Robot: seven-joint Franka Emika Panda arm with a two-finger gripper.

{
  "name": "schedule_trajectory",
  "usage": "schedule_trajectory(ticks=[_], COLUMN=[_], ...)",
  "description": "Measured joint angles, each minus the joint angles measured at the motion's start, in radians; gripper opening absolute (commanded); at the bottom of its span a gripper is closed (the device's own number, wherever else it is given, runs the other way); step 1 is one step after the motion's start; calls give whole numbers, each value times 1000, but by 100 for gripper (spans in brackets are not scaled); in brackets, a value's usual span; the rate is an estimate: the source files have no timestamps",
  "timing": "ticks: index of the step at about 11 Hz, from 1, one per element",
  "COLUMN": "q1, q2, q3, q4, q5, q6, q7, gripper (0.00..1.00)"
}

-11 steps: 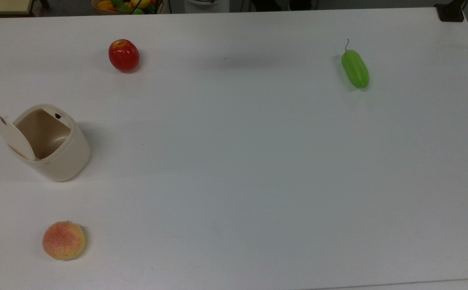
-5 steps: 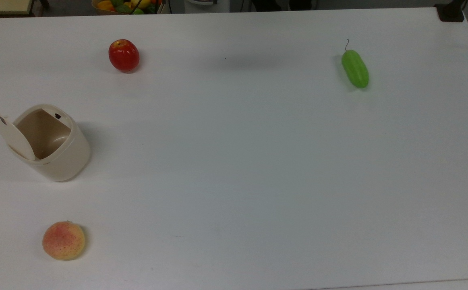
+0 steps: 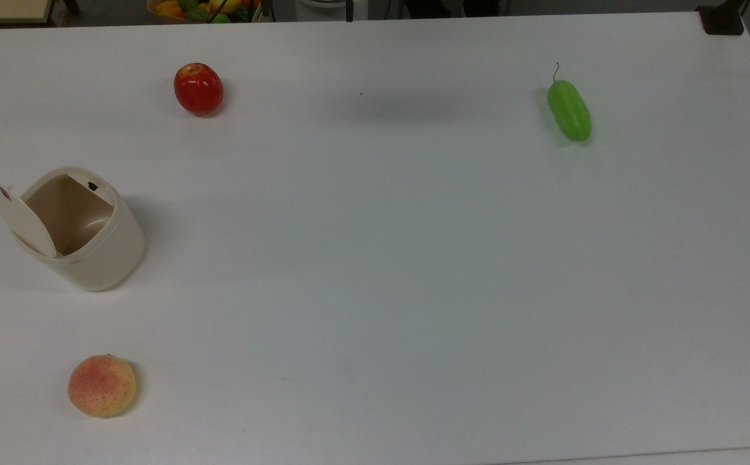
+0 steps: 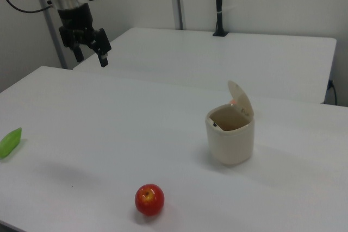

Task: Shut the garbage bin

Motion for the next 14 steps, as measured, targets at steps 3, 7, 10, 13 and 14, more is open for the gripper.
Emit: schedule_trajectory(ticks=[3,7,10,13,14], q1=[0,0,0,-7,-25], q2=[0,2,3,4,5], q3=[0,0,0,-9,-10], q4=[0,-1,-1,-1,-1], q5=[0,0,0,0,0], q6=[0,0,0,0,1], q7=[2,2,2,3,3], gripper=[19,0,0,0,0])
